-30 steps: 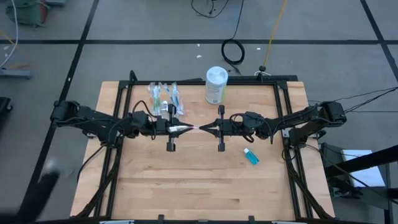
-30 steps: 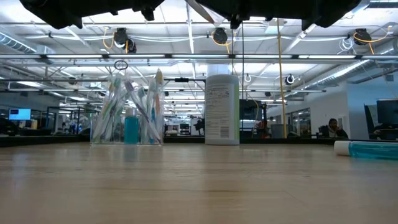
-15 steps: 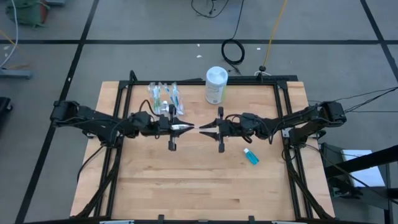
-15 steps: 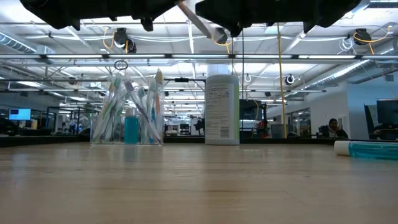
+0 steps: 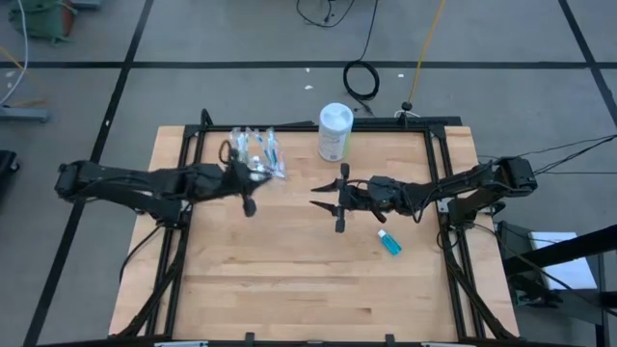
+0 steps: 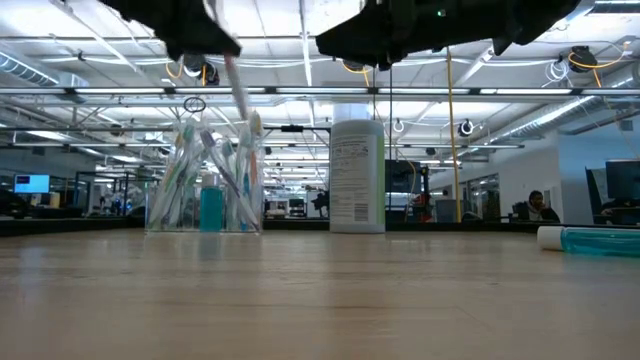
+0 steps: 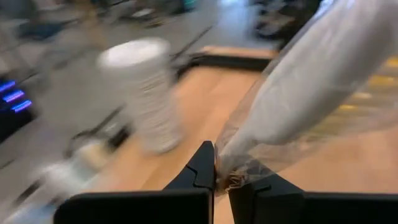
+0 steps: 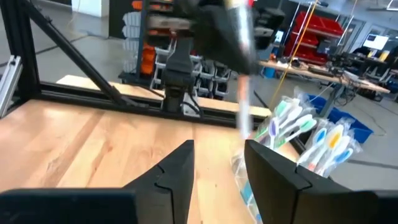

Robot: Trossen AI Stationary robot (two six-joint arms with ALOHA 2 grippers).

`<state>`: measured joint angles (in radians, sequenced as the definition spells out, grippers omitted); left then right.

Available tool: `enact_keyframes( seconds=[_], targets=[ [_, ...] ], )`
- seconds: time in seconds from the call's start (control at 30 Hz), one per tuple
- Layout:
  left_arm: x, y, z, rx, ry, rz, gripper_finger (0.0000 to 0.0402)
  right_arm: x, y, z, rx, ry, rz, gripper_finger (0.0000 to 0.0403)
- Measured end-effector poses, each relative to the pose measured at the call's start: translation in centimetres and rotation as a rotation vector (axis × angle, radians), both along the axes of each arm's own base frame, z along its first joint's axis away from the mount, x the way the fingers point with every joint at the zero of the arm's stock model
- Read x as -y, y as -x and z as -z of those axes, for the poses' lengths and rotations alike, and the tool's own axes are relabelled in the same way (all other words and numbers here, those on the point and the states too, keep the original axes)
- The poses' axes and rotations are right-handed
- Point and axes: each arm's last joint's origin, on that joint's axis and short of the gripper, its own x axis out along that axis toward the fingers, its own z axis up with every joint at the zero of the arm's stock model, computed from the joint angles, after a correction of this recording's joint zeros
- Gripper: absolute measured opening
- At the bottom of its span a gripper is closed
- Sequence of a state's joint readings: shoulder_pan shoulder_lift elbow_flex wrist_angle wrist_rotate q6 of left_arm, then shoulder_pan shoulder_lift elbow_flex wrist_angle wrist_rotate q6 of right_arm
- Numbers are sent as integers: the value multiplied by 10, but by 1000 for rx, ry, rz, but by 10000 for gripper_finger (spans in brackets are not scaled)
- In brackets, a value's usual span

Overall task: Pick & Place toothbrushing station
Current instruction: Put the orange toothbrush into the left of the transparent organizer

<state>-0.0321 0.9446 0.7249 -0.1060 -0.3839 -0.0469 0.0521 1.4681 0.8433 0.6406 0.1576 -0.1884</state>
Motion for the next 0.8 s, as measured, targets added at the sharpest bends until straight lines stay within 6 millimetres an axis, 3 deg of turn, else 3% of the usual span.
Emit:
enact_keyframes(
  seconds=[0.13, 0.5, 0.8],
  targets=[
    [-14, 19, 2, -73, 13, -145, 12, 0, 0, -1, 5, 0, -1, 133],
    [-37, 54, 8, -196, 116, -286, 12, 0, 0, 0, 4, -1, -1, 134],
    [-58, 60, 25, -280, 157, -431, 12, 0, 0, 0, 5, -1, -1, 131]
  ],
)
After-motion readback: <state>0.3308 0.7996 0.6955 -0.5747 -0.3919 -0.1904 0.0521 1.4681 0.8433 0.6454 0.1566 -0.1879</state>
